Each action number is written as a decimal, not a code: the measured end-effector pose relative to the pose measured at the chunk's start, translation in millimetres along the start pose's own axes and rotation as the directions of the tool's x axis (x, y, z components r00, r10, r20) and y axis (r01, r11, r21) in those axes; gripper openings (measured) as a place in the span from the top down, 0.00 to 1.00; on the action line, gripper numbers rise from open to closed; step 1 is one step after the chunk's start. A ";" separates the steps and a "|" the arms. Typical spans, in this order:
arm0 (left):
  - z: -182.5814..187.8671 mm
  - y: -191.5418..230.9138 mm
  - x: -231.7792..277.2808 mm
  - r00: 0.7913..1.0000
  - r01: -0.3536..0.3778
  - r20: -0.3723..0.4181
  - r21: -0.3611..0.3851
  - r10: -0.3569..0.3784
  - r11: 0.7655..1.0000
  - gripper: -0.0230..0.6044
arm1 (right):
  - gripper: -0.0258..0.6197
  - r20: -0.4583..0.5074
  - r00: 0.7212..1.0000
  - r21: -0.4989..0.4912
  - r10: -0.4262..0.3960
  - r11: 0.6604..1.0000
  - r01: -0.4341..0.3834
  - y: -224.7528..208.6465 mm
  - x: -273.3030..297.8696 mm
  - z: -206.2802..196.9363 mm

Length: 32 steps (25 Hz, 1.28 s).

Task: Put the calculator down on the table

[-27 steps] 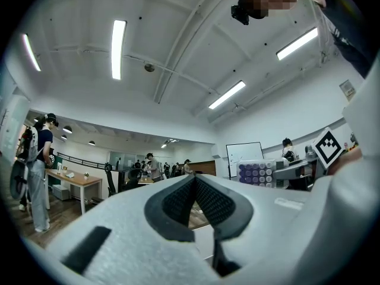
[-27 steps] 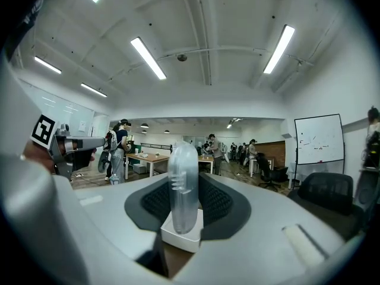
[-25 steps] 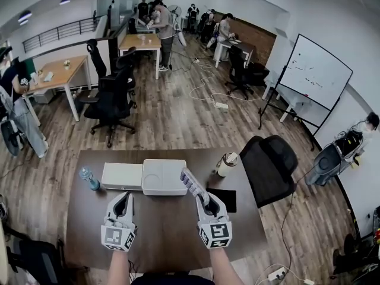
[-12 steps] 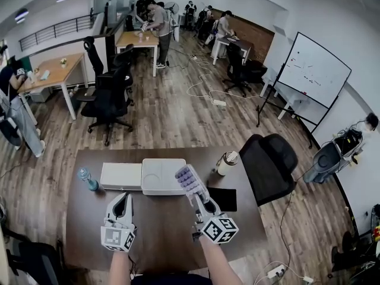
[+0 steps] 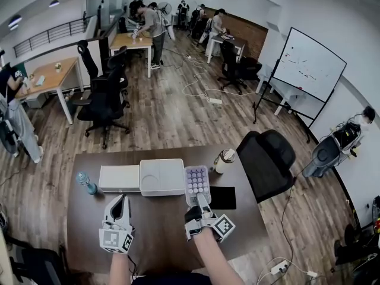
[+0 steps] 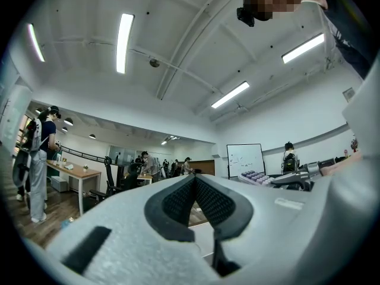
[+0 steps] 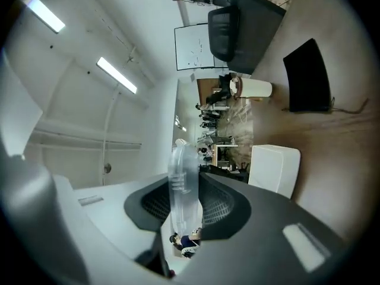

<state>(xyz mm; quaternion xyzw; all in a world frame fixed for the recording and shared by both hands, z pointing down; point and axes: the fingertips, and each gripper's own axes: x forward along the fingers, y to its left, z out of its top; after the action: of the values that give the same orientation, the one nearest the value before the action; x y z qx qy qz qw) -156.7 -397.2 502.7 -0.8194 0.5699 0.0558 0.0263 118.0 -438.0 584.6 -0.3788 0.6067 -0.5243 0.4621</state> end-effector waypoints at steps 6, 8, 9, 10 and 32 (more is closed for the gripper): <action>-0.5 2.0 -2.5 1.000 -0.026 -0.005 0.017 0.026 1.000 0.97 | 0.78 -0.015 0.999 -0.015 -0.035 0.999 0.035 -13.8 -4.2 0.6; -1.7 2.2 -3.0 1.000 -0.030 -0.003 0.018 0.031 0.999 0.97 | 0.78 -0.016 0.999 0.003 -0.047 0.999 0.047 -26.3 -4.8 0.3; -2.4 2.3 -2.9 0.999 -0.033 -0.001 0.021 0.033 0.999 0.97 | 0.78 -0.016 0.998 0.017 -0.059 0.998 0.060 -35.2 -5.7 -0.5; -3.5 2.3 -2.6 0.999 -0.034 0.000 0.022 0.034 0.999 0.97 | 0.78 -0.017 0.997 0.029 -0.074 0.997 0.075 -44.7 -7.4 -1.9; -27.4 14.6 0.3 0.998 -0.059 -0.024 -0.012 0.059 0.998 0.97 | 0.78 -0.057 0.938 0.129 -0.342 0.929 0.347 -232.7 -45.1 -34.6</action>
<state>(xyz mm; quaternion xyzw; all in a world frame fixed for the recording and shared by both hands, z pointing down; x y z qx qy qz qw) -168.6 -405.4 530.2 -0.8029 0.5939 0.0504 0.0124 92.0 -423.5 822.3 -0.4380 0.5011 -0.6439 0.3776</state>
